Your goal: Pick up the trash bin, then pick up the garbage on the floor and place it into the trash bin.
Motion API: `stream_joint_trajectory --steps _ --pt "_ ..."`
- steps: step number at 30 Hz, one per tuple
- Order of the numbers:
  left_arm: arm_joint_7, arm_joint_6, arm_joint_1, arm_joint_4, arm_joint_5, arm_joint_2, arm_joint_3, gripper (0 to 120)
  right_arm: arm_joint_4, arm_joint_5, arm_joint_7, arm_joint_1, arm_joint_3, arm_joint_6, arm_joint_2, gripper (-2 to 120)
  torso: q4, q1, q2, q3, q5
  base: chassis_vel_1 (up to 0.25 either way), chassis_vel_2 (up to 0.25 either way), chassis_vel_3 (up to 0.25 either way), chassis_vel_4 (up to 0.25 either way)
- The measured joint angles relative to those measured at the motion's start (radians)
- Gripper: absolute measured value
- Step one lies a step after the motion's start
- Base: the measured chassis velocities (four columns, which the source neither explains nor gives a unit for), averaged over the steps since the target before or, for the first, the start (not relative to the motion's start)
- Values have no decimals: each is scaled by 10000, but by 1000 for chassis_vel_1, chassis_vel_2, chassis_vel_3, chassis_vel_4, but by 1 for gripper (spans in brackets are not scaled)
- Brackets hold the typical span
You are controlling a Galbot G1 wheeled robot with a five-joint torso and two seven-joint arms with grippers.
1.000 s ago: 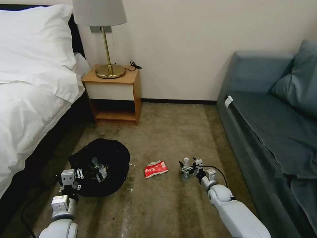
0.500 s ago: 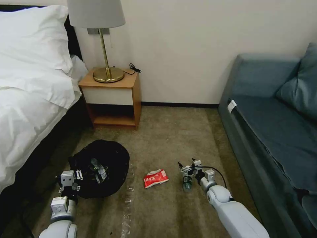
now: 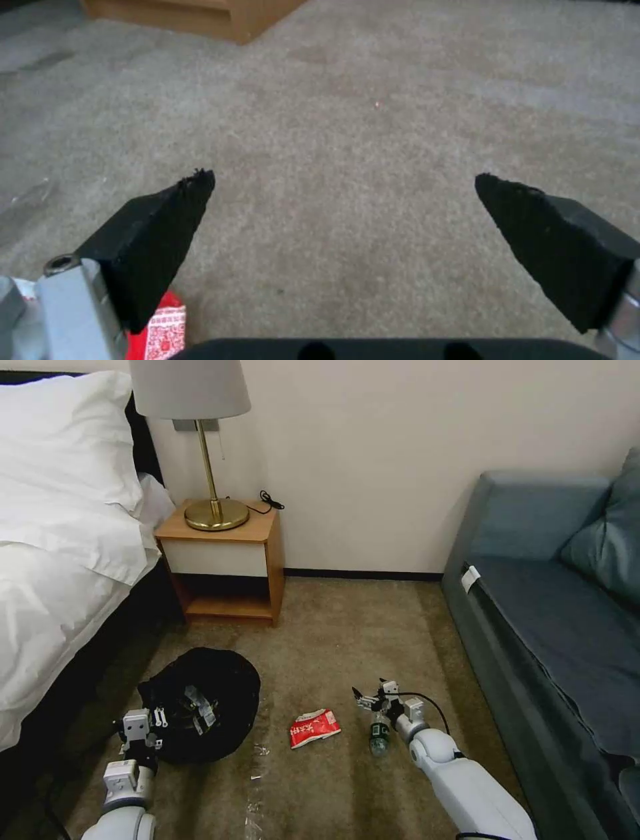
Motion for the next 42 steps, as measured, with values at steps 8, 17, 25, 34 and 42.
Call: stream_joint_trajectory --steps 8,17,25,34,42 --pt "-46 189 -27 -14 -72 424 -111 4 470 1239 834 577 -1736 -892 -953 100 -2 0 0 0 0 0 0 0 0" --pt "47 87 129 455 -478 849 -173 4 707 2729 1582 1040 -3650 -1444 -1612 100 -1 0 0 0 -1 0 0 0 0" --pt "111 60 294 -15 -715 1220 -164 4 -526 2450 1150 1024 -3086 -1340 -1213 100 -5 1 0 1 2 0 0 0 0" --pt "118 176 239 -83 -813 1094 -2 4 -1673 1543 592 897 -1723 -952 -258 100 -2 1 0 0 0 0 0 0 0" --pt "134 106 345 -78 -679 903 112 4 -2271 1137 250 626 -1071 -783 -1 100 -3 1 0 0 1 0 0 0 0"
